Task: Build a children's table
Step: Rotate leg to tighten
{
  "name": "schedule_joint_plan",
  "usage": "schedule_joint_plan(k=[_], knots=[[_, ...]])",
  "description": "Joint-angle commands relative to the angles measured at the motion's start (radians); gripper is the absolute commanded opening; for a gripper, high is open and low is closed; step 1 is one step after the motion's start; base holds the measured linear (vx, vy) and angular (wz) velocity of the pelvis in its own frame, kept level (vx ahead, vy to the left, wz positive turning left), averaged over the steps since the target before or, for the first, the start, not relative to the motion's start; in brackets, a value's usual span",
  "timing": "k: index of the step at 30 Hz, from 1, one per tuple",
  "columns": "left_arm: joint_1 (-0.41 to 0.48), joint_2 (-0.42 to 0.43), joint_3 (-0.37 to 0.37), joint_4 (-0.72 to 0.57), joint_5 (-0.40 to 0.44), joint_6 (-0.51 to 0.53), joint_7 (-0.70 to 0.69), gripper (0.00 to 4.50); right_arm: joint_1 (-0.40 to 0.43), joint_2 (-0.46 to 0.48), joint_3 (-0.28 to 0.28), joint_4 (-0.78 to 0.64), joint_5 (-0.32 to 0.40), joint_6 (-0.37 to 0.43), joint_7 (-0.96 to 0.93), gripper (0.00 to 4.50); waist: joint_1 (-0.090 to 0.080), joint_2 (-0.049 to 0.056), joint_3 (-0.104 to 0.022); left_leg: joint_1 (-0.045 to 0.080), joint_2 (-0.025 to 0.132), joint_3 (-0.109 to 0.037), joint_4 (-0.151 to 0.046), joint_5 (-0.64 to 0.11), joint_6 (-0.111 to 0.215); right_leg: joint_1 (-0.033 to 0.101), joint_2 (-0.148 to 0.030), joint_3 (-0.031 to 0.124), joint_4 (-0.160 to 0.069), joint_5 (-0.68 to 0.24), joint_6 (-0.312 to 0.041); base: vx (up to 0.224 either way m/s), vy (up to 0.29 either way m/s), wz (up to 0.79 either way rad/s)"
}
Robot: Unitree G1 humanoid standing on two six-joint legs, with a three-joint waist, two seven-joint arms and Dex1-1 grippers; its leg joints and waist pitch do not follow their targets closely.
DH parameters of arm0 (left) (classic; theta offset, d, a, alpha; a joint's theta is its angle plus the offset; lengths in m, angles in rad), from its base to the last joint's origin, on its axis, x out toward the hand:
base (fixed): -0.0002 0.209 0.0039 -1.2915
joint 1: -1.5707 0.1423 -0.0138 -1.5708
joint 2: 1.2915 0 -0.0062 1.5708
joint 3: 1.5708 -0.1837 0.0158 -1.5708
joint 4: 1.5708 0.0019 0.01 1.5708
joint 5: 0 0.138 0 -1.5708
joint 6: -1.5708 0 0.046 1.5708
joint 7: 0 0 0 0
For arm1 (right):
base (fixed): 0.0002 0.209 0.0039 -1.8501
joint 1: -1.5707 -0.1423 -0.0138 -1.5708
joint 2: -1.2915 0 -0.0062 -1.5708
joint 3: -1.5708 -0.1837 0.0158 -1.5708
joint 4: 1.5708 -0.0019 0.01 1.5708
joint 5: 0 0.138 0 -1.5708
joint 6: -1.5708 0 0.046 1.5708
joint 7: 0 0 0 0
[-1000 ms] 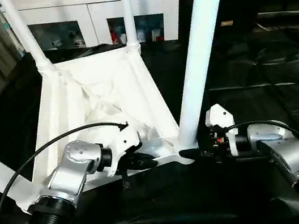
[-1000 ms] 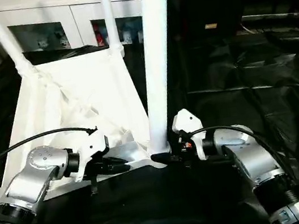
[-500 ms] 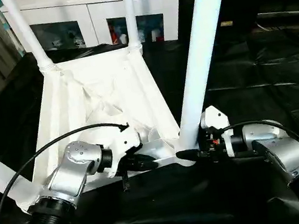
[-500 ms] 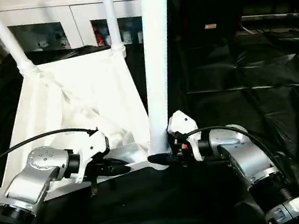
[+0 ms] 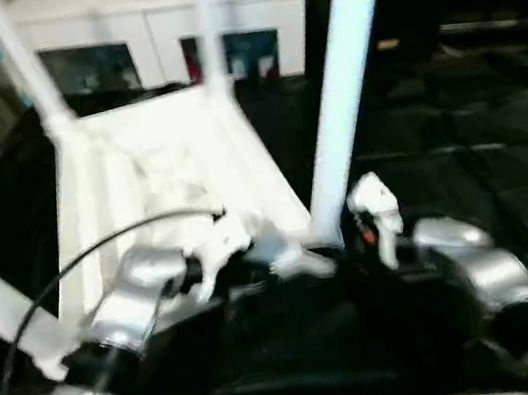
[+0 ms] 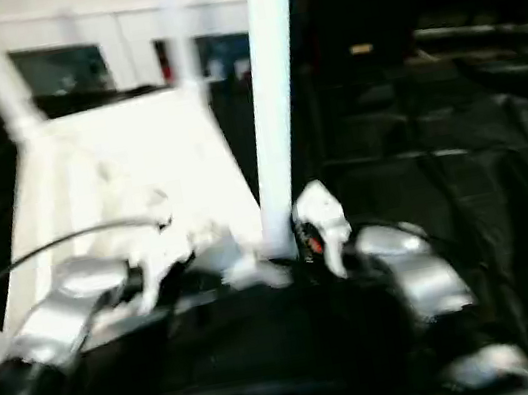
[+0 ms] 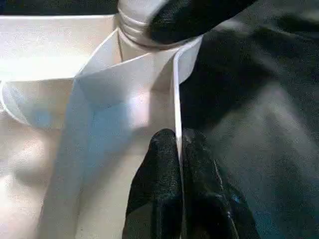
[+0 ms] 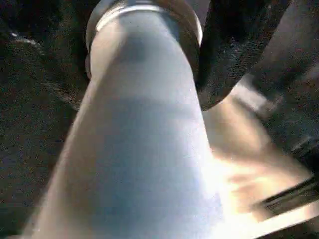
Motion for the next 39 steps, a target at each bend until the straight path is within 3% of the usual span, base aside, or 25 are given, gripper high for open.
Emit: schedule_joint_plan(k=[1, 4, 10, 13, 18, 21, 26, 28, 33, 39], knots=[[-0.02, -0.065, 0.004, 0.027, 0.005, 0.009, 0.098, 0.0, -0.013, 0.043, -0.064, 0.085, -0.026, 0.056, -0.23, 2.72, 0.002, -0.01, -0.051, 0.017, 0.043, -0.018, -0.081, -0.26, -0.015, 0.037, -0.059, 0.028, -0.082, -0.249, -0.206, 0.0, 0.0, 0.0], [-0.042, -0.135, 0.01, 0.062, 0.025, 0.041, 0.216, 0.0, -0.033, 0.09, -0.066, 0.123, -0.071, 0.065, -0.383, 2.72, -0.003, -0.007, -0.051, 0.019, 0.041, -0.017, -0.082, -0.263, -0.029, 0.034, -0.056, 0.03, -0.085, -0.257, -0.196, 0.0, 0.0, 0.0], [-0.039, -0.178, -0.025, 0.081, 0.068, 0.025, 0.265, 0.0, -0.055, 0.132, -0.044, 0.136, -0.108, 0.001, -0.409, 2.72, 0.002, -0.008, -0.056, 0.011, 0.037, -0.015, -0.077, -0.21, 0.015, 0.044, -0.056, 0.029, -0.083, -0.16, -0.195, 0.0, 0.0, 0.0], [-0.031, -0.164, -0.024, 0.076, 0.07, 0.02, 0.249, 0.0, -0.052, 0.136, -0.055, 0.114, -0.08, -0.037, -0.384, 3.42, 0.002, -0.006, -0.054, 0.012, 0.04, -0.015, -0.08, -0.228, 0.02, 0.041, -0.056, 0.029, -0.086, -0.192, -0.192, 0.0, 0.0, 0.0], [-0.018, -0.127, -0.019, 0.06, 0.065, 0.004, 0.212, 0.0, -0.064, 0.106, -0.059, 0.088, -0.057, -0.064, -0.316, 3.77, 0.003, -0.006, -0.056, 0.011, 0.041, -0.016, -0.08, -0.223, 0.025, 0.042, -0.056, 0.028, -0.082, -0.162, -0.198, 0.0, 0.0, 0.0], [0.001, -0.086, -0.021, 0.035, 0.046, -0.045, 0.134, 0.0, -0.062, 0.049, -0.034, 0.042, -0.033, -0.026, -0.161, 4.12, 0.005, -0.008, -0.057, 0.008, 0.041, -0.015, -0.076, -0.204, 0.046, 0.047, -0.057, 0.028, -0.08, -0.129, -0.207, 0.0, 0.0, 0.0], [0.034, -0.032, -0.026, -0.011, 0.004, -0.087, 0.006, 0.0, -0.023, -0.06, 0.005, -0.054, 0.011, -0.007, 0.077, 4.12, 0.011, -0.009, -0.055, 0.011, 0.048, -0.014, -0.076, -0.199, 0.064, 0.045, -0.058, 0.029, -0.077, -0.117, -0.214, 0.0, 0.0, 0.0], [0.062, 0.024, -0.038, -0.058, -0.026, -0.092, -0.101, 0.0, 0.018, -0.159, 0.036, -0.136, 0.041, 0.001, 0.251, 4.12, 0.014, -0.009, -0.053, 0.013, 0.05, -0.014, -0.078, -0.213, 0.069, 0.045, -0.056, 0.028, -0.078, -0.127, -0.218, 0.0, 0.0, 0.0], [0.08, 0.05, -0.023, -0.104, -0.071, -0.067, -0.169, 0.0, 0.057, -0.243, 0.074, -0.216, 0.075, 0.064, 0.402, 4.12, 0.024, -0.01, -0.051, 0.013, 0.051, -0.012, -0.078, -0.216, 0.065, 0.041, -0.056, 0.028, -0.079, -0.155, -0.228, 0.0, 0.0, 0.0], [0.09, 0.056, -0.024, -0.125, -0.084, -0.06, -0.2, 0.0, 0.077, -0.264, 0.107, -0.242, 0.054, 0.067, 0.429, 4.12, 0.027, -0.013, -0.05, 0.012, 0.05, -0.012, -0.078, -0.215, 0.057, 0.038, -0.059, 0.029, -0.081, -0.182, -0.221, 0.0, 0.0, 0.0]])
